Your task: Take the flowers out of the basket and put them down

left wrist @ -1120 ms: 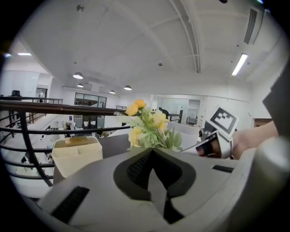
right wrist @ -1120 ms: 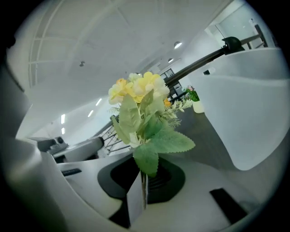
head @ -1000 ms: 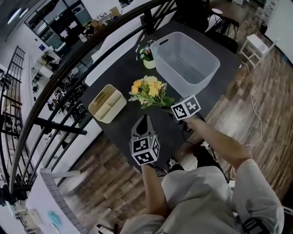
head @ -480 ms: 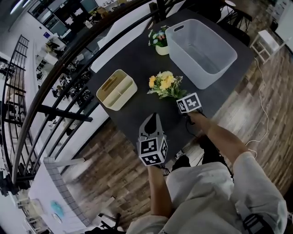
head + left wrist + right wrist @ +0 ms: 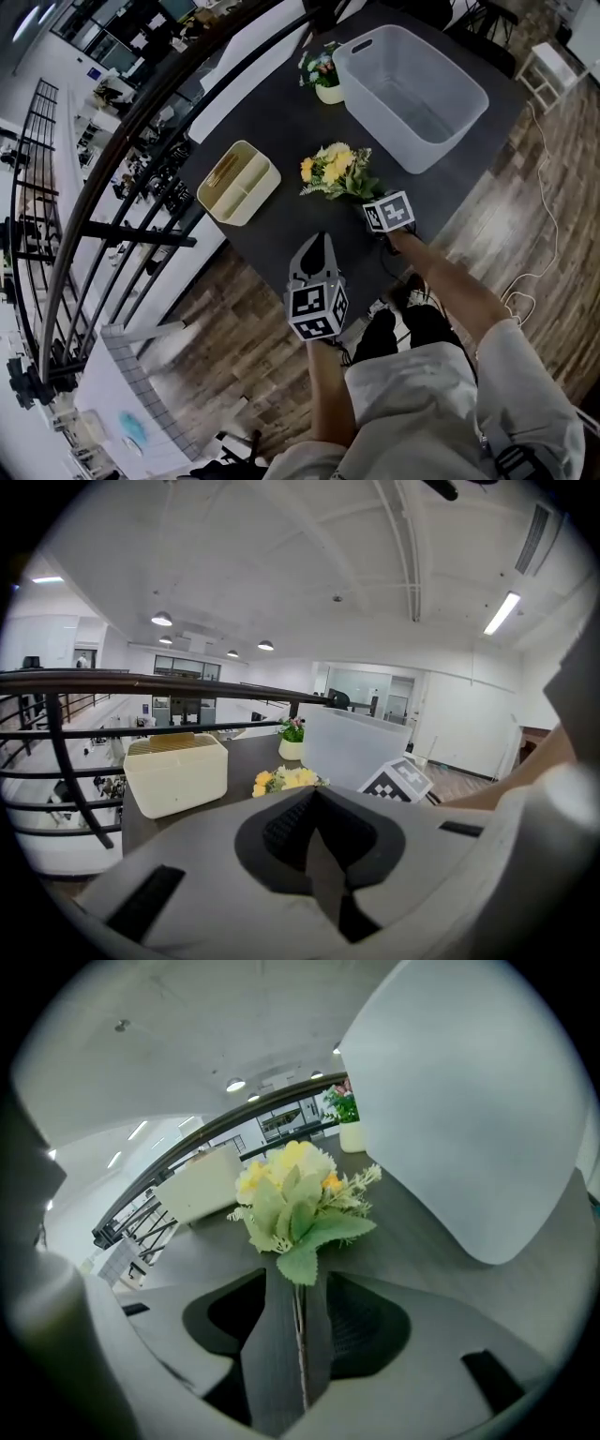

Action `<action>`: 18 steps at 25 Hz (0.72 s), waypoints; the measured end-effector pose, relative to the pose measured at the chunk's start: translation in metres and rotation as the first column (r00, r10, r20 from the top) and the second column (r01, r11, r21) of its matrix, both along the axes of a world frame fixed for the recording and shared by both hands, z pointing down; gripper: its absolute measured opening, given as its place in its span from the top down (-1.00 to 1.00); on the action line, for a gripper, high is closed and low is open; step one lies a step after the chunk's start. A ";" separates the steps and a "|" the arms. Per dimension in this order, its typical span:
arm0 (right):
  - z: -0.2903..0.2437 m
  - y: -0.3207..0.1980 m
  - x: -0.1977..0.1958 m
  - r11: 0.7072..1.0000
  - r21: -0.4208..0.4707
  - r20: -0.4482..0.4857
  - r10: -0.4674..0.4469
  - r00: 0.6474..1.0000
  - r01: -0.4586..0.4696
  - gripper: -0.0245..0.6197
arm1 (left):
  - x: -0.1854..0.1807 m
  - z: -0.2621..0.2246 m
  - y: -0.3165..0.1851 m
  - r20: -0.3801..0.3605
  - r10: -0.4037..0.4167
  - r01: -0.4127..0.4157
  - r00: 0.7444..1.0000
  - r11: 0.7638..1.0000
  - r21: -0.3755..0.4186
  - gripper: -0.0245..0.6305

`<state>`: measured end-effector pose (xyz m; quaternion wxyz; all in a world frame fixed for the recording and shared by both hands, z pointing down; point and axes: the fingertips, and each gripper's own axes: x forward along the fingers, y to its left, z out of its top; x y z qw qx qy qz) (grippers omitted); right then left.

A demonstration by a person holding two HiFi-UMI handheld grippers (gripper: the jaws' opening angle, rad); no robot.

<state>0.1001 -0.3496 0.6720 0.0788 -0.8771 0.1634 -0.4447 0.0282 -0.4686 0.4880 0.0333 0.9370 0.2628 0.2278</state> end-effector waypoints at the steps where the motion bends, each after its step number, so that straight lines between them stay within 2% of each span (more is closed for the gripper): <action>1: -0.006 0.002 -0.002 1.000 -0.002 -0.017 0.000 1.000 0.000 0.21 | 0.003 0.000 0.001 -0.002 -0.006 0.006 1.000 1.000 -0.004 0.86; 5: -0.043 0.017 -0.012 1.000 0.015 -0.113 0.017 0.993 -0.016 0.21 | 0.005 -0.005 0.013 -0.026 -0.011 0.011 1.000 1.000 -0.016 0.86; 10: -0.110 0.031 -0.054 0.993 0.075 -0.256 0.104 0.961 -0.088 0.21 | -0.022 -0.011 0.039 -0.031 0.026 -0.026 0.999 1.000 -0.017 0.86; 15: -0.193 0.058 -0.108 0.970 0.177 -0.419 0.229 0.879 -0.169 0.21 | -0.063 -0.037 0.074 -0.075 0.080 -0.081 0.994 0.997 -0.014 0.86; 18: -0.234 0.073 -0.138 0.961 0.185 -0.513 0.271 0.814 -0.204 0.24 | -0.083 -0.053 0.085 -0.113 0.105 -0.107 0.988 0.994 -0.009 0.86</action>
